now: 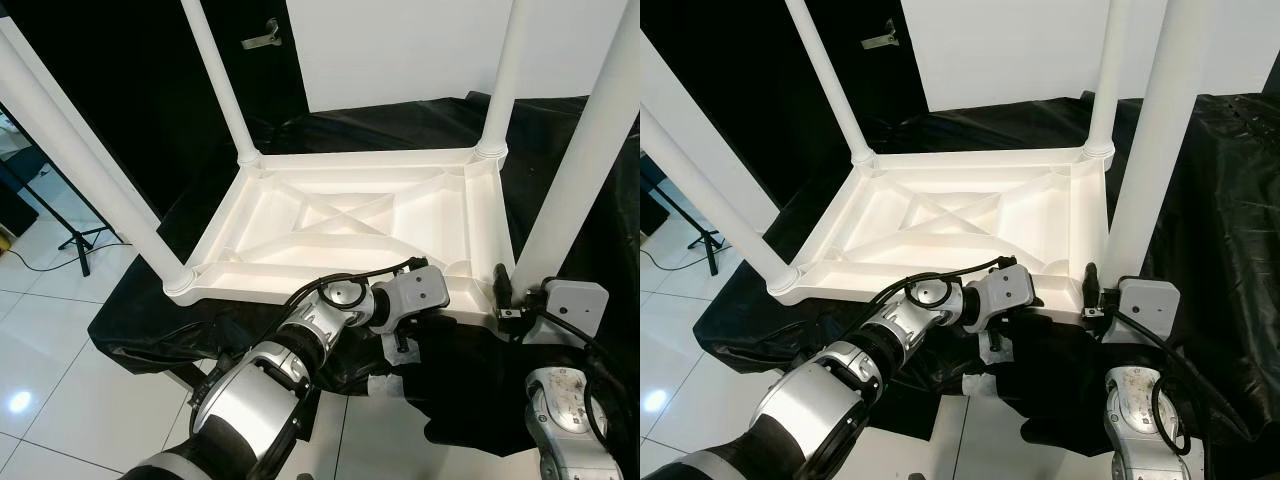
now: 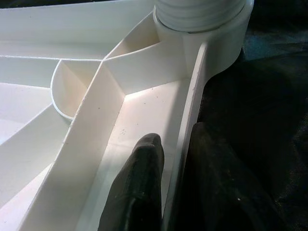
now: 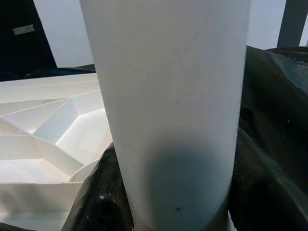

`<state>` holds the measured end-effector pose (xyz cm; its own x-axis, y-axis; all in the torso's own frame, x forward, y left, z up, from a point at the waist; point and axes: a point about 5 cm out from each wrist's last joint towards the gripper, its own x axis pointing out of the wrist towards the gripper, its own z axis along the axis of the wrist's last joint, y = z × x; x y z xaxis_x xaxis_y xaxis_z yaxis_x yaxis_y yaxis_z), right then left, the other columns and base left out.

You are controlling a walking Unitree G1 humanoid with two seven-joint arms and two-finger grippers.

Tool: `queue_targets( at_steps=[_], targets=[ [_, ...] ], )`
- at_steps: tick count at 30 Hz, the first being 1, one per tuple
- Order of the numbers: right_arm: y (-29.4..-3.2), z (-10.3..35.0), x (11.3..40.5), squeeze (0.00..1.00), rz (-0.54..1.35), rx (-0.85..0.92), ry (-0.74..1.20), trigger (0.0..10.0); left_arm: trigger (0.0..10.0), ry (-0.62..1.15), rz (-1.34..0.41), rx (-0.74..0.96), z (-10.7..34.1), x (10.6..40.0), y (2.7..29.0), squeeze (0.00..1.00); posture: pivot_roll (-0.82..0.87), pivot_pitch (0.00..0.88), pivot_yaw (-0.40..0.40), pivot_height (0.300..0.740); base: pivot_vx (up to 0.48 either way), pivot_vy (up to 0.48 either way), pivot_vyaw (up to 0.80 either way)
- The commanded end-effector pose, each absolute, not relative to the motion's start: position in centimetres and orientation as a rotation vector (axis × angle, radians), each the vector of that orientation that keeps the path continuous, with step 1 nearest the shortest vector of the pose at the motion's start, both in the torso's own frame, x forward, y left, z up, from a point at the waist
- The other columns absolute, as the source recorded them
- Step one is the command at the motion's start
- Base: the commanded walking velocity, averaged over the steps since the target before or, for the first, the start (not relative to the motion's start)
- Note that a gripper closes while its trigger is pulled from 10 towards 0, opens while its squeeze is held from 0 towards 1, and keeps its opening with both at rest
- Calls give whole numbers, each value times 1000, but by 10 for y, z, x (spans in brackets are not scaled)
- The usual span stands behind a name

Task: Building children table

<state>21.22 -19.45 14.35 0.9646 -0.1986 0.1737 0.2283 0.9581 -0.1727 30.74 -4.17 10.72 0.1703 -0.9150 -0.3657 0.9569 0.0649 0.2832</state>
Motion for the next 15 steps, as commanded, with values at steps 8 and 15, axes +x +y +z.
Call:
queue_targets(
  at_steps=[8, 15],
  targets=[
    [-197, 128, 211, 1000, -90, -230, -75, 10000, 10000, 187, -1347, 507, 86, 301, -41, 0, -60, 0, 130, 740, 0, 0, 0],
    [-214, 143, 219, 0, 2, -224, -75, 10000, 10000, 182, -1349, 507, 88, 302, -42, 0, -65, 0, 134, 740, 0, 0, 0]
  ],
)
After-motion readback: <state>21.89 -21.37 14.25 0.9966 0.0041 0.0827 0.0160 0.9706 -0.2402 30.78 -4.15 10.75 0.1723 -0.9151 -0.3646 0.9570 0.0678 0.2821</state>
